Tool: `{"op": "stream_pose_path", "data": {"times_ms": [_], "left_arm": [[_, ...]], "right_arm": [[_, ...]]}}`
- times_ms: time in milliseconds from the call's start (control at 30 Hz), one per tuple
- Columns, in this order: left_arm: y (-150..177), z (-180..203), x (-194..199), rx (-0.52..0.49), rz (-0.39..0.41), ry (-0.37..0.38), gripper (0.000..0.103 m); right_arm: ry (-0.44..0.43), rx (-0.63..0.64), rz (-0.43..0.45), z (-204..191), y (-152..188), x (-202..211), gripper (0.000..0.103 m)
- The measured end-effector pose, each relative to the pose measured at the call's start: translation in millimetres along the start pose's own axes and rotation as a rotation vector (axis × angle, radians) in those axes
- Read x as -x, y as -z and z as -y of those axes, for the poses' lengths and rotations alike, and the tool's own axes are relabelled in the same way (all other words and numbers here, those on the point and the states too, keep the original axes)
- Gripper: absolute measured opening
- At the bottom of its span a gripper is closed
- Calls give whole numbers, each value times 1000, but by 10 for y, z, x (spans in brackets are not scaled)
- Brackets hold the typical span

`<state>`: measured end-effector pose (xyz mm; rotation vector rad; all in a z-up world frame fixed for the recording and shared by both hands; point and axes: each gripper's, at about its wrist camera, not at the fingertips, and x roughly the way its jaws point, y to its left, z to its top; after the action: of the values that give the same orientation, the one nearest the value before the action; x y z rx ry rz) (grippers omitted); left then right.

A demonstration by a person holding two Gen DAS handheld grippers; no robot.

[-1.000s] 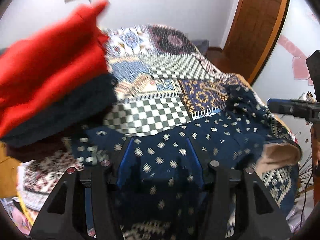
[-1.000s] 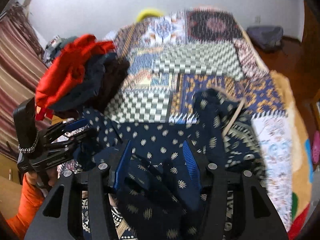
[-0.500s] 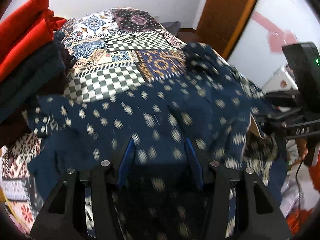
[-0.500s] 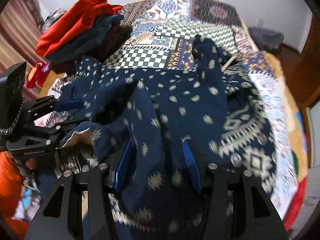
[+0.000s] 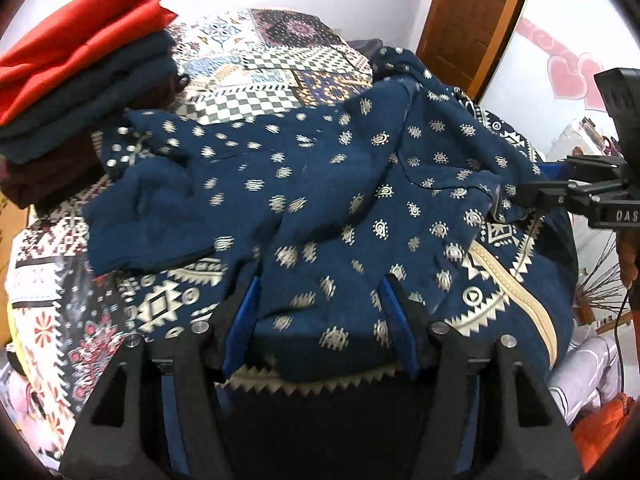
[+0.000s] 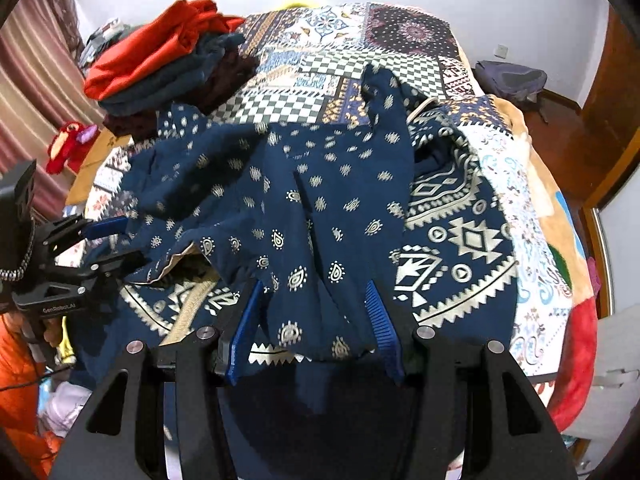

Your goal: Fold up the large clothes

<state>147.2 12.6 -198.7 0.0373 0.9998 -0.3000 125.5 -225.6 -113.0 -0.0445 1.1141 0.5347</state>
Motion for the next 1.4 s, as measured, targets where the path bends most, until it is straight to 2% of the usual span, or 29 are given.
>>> {"op": "stream_pose_path", "data": {"times_ms": [167, 300, 367, 500, 667, 733, 867, 1000, 1067, 1133, 1167, 1200, 1233, 1267, 1300, 1333, 1400], "left_arm": [[-68, -219, 342, 49, 85, -65, 66], [-180, -605, 564, 158, 162, -127, 76], [-237, -842, 604, 228, 184, -152, 83], [-334, -1354, 546, 349, 184, -178, 84], [-350, -1804, 240, 479, 133, -86, 84], [-359, -1960, -11, 529, 89, -31, 84], [-349, -2058, -409, 587, 17, 30, 84], [-394, -2036, -748, 612, -13, 159, 84], [-460, -1984, -799, 597, -6, 143, 84], [-545, -1935, -832, 566, 2, 138, 84], [-583, -1914, -849, 559, 4, 140, 84], [-620, -1877, -856, 549, 13, 138, 81], [-649, -1838, -850, 537, 18, 140, 65], [-672, -1804, -847, 523, 24, 128, 54], [-683, -1767, -844, 510, 25, 82, 39], [-680, -1733, -844, 498, 26, 38, 30], [-670, -1697, -830, 492, 34, 15, 23]], "right_arm": [[-9, -52, 80, 144, -183, 216, 53], [15, -113, 156, 325, -380, 324, 76], [31, -137, 176, 358, -462, 329, 78], [39, -205, 162, 600, -688, 178, 78], [38, -253, 93, 849, -903, -238, 78], [36, -259, 50, 910, -970, -416, 78], [9, -280, -29, 1013, -1086, -774, 78], [-11, -288, -84, 1073, -1139, -1043, 81], [-11, -275, -63, 1070, -1167, -1072, 81], [-13, -246, -40, 1035, -1194, -1047, 73], [-14, -240, -33, 1020, -1198, -1031, 60], [-21, -236, -28, 1012, -1203, -1028, 40], [-38, -228, -15, 999, -1196, -992, 29], [-44, -228, 14, 992, -1190, -945, 21], [-40, -221, 34, 991, -1220, -943, 19], [-27, -203, 58, 949, -1229, -892, 19], [-30, -197, 95, 881, -1256, -786, 17]]}}
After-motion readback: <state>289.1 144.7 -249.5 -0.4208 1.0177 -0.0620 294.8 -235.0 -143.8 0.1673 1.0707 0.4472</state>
